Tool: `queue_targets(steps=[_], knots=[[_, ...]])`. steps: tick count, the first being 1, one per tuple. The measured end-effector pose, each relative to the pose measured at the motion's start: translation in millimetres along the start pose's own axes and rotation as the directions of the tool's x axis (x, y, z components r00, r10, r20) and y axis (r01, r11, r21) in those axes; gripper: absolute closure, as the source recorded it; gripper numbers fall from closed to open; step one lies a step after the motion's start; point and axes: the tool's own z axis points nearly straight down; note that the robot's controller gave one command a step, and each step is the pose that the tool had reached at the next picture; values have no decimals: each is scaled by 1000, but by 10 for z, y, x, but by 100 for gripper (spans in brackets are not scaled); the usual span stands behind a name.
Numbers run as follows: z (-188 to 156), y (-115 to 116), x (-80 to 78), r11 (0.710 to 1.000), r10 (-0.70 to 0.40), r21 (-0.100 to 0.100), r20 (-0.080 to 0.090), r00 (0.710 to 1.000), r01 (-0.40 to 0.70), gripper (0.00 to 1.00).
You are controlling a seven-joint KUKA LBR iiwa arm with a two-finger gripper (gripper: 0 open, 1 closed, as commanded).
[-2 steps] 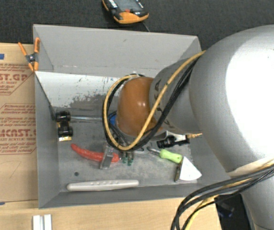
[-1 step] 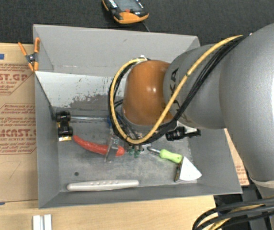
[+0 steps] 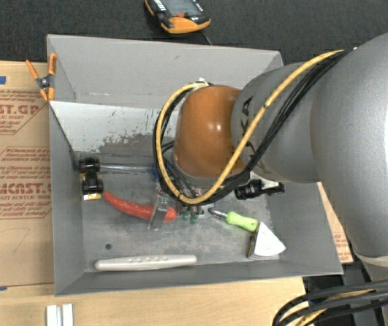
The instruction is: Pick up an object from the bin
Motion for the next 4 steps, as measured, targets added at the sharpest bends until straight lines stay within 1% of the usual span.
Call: queue_targets(steps=[1,2,3,4], knots=[[-1002,59,-137,1000,18,-1,2,1000,-18,100],[-1753,-4,-239,1000,2,0,-2,1000,-2,100],[-1520,48,-217,1000,11,-4,9,1000,-11,100],[-1197,168,-149,998,-61,0,2,998,61,100]])
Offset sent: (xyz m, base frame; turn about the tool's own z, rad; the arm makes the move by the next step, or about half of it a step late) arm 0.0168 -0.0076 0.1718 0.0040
